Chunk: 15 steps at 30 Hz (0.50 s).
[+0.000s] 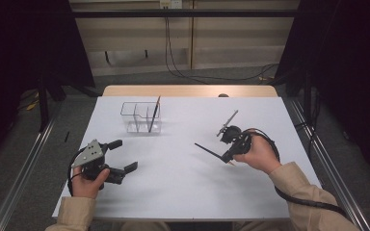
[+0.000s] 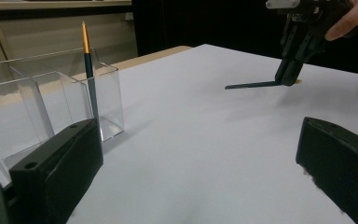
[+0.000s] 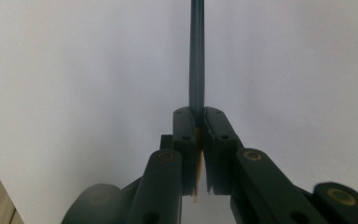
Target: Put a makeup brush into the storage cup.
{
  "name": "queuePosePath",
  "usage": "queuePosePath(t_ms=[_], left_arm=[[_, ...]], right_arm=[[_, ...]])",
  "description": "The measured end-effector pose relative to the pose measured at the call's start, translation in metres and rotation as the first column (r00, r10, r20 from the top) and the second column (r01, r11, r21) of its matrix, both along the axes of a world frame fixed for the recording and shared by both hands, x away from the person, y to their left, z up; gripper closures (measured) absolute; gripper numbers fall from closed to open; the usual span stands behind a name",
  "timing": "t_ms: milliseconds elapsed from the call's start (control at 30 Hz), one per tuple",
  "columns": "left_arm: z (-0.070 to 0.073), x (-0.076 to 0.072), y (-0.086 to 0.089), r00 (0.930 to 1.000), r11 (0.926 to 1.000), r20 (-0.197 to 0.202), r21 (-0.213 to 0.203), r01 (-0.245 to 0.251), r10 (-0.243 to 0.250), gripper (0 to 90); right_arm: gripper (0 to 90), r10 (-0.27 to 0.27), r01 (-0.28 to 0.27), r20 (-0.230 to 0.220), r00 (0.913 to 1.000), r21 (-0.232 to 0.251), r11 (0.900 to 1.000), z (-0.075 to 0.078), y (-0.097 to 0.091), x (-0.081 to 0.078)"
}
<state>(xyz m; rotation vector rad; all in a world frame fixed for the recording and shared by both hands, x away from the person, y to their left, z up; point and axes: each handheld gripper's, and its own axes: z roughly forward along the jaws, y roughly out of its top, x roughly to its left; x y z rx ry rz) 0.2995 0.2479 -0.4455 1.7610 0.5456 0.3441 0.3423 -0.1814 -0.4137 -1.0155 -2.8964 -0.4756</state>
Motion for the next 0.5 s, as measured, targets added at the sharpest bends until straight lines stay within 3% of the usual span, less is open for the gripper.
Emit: queuePosePath(t_ms=[500], left_arm=[[0.0, 0.0, -0.004, 0.9999, 0.9998, -0.009, 0.012, 0.014, -0.013, 0.4]], right_arm=[[84.0, 0.093, -0.093, 0.01, 0.9956, 0.001, 0.9956, 0.005, 0.021, -0.012]])
